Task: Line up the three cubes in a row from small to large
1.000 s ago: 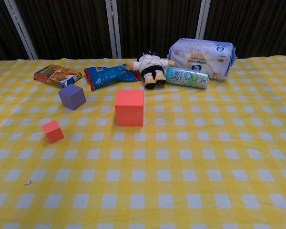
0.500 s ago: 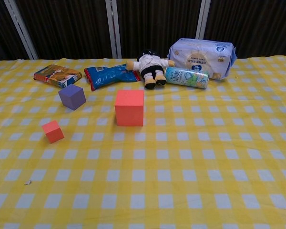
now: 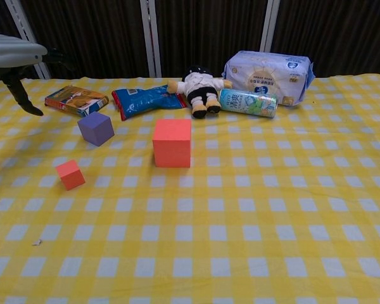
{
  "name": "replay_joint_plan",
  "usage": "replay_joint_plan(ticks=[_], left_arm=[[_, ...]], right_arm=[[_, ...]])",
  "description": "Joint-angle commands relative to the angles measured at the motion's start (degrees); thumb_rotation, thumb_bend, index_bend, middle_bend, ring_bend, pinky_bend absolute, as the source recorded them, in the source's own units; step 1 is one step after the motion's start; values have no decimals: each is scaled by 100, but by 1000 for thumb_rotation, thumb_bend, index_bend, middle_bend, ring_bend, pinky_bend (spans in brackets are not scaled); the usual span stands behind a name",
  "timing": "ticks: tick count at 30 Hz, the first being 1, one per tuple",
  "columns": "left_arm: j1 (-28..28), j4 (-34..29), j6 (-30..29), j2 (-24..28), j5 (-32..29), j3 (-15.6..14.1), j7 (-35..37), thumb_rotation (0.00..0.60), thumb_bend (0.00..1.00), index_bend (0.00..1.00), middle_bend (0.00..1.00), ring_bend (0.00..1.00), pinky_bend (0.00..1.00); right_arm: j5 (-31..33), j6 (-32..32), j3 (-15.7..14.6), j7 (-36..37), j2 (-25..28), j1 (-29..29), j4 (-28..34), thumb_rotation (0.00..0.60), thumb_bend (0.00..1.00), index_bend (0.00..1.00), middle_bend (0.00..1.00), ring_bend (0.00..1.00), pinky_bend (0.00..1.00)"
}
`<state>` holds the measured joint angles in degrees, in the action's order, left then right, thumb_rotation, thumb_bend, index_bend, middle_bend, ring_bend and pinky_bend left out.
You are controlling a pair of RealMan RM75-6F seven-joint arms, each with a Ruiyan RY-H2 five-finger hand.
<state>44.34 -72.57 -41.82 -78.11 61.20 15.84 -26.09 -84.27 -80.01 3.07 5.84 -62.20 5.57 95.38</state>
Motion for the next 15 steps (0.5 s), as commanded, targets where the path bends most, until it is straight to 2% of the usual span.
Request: replay_joint_plan(ticks=[1, 15], left_arm=[[454, 576, 405, -457, -282, -18, -132, 600, 160, 138, 0, 0, 0], [1088, 1653, 944, -1278, -695, -348, -297, 600, 220, 236, 0, 0, 0]], right_arm=[[23, 19, 11, 31, 10, 9, 8, 600, 345, 0, 0, 0, 0], [54, 44, 27, 151, 32, 23, 16, 600, 344, 0, 0, 0, 0]])
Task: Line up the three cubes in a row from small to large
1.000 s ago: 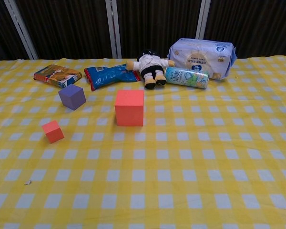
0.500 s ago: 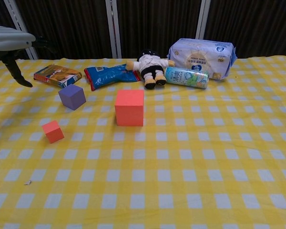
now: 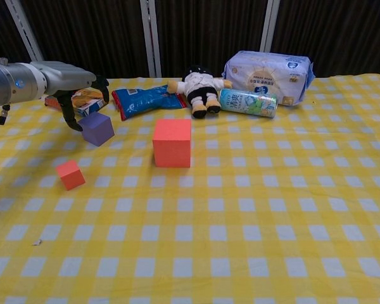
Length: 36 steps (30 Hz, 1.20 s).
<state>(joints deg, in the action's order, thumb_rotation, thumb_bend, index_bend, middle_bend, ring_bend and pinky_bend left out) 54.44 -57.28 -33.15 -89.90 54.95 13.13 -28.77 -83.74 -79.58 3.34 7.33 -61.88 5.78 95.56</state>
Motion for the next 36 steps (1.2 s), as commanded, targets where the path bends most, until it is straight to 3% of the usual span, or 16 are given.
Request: replay_joint_plan(ticks=[1, 10, 14, 20, 27, 30, 32, 36], left_arm=[[100, 178, 89, -138, -89, -103, -33, 600, 220, 241, 0, 0, 0], [193, 503, 161, -357, -235, -274, -3, 600, 249, 294, 0, 0, 0], [200, 573, 141, -402, -267, -324, 19, 600, 320, 366, 0, 0, 0], [167, 352, -114, -386, -331, -277, 81, 600, 361, 422, 0, 0, 0], [105, -869, -715, -101, -1142, -27, -179, 600, 361, 429, 0, 0, 0], [206, -1625, -1134, 43, -1930, -24, -755, 600, 361, 430, 0, 0, 0], [362, -2328, -1723, 150, -2729, -88, -1456, 600, 361, 431, 0, 0, 0], [591, -2884, -2413, 179, -3510, -136, -2174, 600, 361, 432, 0, 0, 0]], right_arm=[[2, 4, 1, 6, 1, 3, -3, 600, 344, 0, 0, 0, 0], [11, 9, 4, 24, 9, 7, -4, 600, 345, 0, 0, 0, 0], [8, 12, 2, 25, 9, 10, -6, 600, 344, 0, 0, 0, 0], [5, 4, 2, 23, 11, 8, -8, 600, 345, 0, 0, 0, 0], [-10, -10, -6, -5, 1, 5, -8, 600, 344, 0, 0, 0, 0], [-27, -22, -13, -17, 2, 1, -6, 600, 345, 0, 0, 0, 0], [-44, -37, -16, -15, 8, -3, 0, 600, 344, 0, 0, 0, 0], [-58, -50, -21, 6, 4, -8, -10, 600, 345, 0, 0, 0, 0]])
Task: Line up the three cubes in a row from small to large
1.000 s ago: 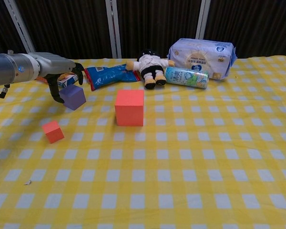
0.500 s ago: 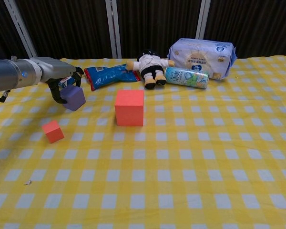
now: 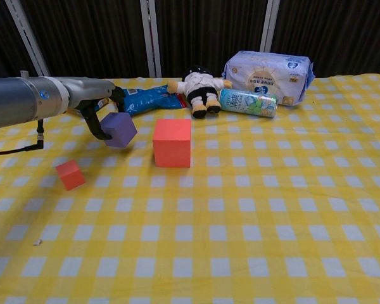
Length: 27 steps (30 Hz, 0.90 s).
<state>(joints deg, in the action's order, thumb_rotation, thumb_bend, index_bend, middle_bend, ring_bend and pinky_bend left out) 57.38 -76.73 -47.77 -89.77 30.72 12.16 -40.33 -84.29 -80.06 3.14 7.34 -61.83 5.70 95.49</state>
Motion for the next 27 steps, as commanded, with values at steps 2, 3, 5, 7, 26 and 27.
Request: replay_joint_plan(ticks=[2, 3, 5, 7, 26, 27], left_arm=[[364, -1070, -1161, 150, -1290, -48, -1204, 600, 360, 433, 0, 0, 0], [396, -1126, -1262, 136, -1387, -51, -1290, 600, 361, 434, 0, 0, 0], [439, -1183, -1402, 106, -1524, -46, -1397, 600, 361, 435, 0, 0, 0], [488, -1200, -1553, 50, -1656, -37, -1508, 600, 361, 435, 0, 0, 0], [756, -498, -1641, -648, -2167, 264, -1726, 600, 361, 425, 0, 0, 0], [765, -463, -1635, -682, -2186, 276, -1732, 600, 361, 425, 0, 0, 0]], right_arm=[[-8, -6, 2, 16, 3, 1, -4, 600, 344, 0, 0, 0, 0], [-9, -2, 1, 20, 6, 3, -2, 600, 344, 0, 0, 0, 0], [-15, -1, -4, 25, 7, 2, -1, 600, 343, 0, 0, 0, 0], [-27, -3, -10, 25, 6, 2, -2, 600, 344, 0, 0, 0, 0], [-74, 8, -25, 65, 1, 20, -1, 600, 345, 0, 0, 0, 0], [-75, 9, -26, 70, 1, 21, -2, 600, 344, 0, 0, 0, 0]])
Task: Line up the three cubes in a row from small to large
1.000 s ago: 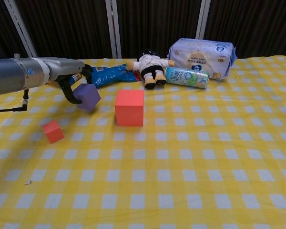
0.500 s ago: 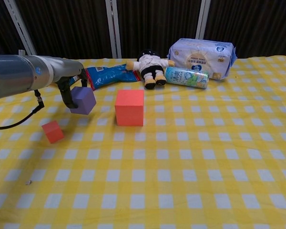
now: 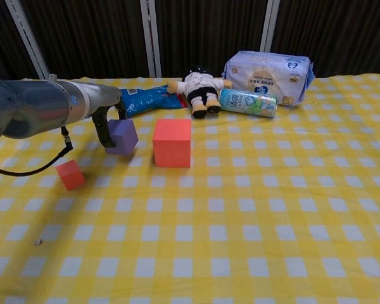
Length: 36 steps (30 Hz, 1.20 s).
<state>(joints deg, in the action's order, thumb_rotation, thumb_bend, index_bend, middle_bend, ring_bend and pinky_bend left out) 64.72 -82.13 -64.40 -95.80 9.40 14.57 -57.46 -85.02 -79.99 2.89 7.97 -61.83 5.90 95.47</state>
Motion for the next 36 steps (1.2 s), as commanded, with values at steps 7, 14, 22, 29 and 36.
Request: replay_joint_plan(ticks=[7, 14, 22, 29, 36], left_arm=[[121, 439, 107, -382, -143, 127, -82, 600, 361, 426, 0, 0, 0], [171, 688, 160, -583, -141, 222, -123, 600, 361, 426, 0, 0, 0], [168, 804, 181, -680, -103, 306, -124, 600, 361, 426, 0, 0, 0], [186, 831, 177, -738, -76, 367, -160, 600, 361, 425, 0, 0, 0], [212, 850, 146, -809, -104, 448, -216, 600, 359, 420, 0, 0, 0]], right_arm=[[-15, -1, -9, 49, 16, -1, 4, 600, 344, 0, 0, 0, 0], [-5, 5, -3, 110, 32, 3, 8, 600, 344, 0, 0, 0, 0], [-9, 1, -5, 123, 37, 3, 10, 600, 344, 0, 0, 0, 0], [-7, 0, -3, 107, 35, 6, 14, 600, 344, 0, 0, 0, 0], [-13, -6, -7, 117, 33, 4, 12, 600, 344, 0, 0, 0, 0]])
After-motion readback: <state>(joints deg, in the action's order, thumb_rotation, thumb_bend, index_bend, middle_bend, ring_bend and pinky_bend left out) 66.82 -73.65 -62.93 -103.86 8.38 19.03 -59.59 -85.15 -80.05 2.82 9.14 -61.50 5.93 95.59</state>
